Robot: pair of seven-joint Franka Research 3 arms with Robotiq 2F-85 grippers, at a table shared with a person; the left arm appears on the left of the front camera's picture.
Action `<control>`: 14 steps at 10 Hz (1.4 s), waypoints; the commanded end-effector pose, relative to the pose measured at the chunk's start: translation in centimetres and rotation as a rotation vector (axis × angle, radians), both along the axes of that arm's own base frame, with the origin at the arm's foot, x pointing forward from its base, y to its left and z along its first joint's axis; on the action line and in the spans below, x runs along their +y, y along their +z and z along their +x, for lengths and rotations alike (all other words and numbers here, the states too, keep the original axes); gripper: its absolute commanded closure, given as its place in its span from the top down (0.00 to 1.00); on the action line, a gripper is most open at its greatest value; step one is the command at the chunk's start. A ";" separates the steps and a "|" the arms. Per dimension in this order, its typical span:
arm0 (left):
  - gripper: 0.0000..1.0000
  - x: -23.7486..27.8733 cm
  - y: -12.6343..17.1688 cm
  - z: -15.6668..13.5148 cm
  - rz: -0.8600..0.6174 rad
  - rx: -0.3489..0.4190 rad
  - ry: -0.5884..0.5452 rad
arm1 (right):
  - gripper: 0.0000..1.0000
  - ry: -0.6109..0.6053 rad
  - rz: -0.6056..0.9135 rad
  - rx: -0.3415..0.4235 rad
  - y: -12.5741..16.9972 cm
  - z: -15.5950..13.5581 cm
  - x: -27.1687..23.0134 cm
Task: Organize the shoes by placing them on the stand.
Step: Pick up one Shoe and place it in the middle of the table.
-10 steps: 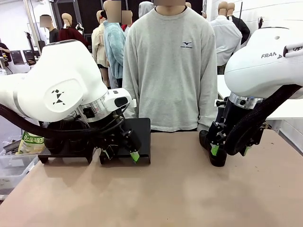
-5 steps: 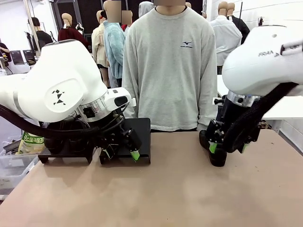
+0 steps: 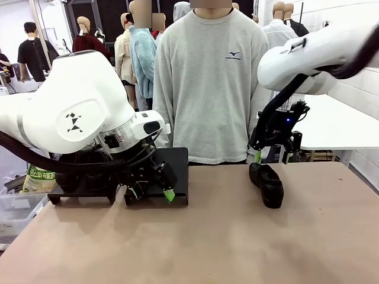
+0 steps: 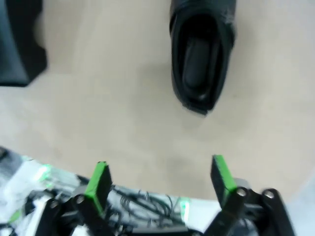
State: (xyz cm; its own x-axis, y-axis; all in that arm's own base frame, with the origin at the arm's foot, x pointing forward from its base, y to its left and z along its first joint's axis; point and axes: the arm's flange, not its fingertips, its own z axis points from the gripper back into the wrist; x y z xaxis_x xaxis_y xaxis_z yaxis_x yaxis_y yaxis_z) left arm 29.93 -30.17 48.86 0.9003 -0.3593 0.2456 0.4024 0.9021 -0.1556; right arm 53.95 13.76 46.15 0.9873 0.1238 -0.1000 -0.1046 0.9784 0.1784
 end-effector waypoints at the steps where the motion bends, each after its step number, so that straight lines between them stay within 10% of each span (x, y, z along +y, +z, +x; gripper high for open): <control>1: 1.00 0.2 0.2 0.0 -0.005 0.009 -0.004 | 1.00 0.057 0.018 0.103 -0.6 3.6 0.8; 6: 1.00 0.2 0.2 0.0 -0.005 0.009 -0.004 | 1.00 0.074 -0.047 0.112 -7.2 3.8 2.6; 14: 1.00 0.2 0.2 0.0 -0.005 0.009 -0.004 | 1.00 0.065 -0.157 -0.140 -11.8 2.0 5.3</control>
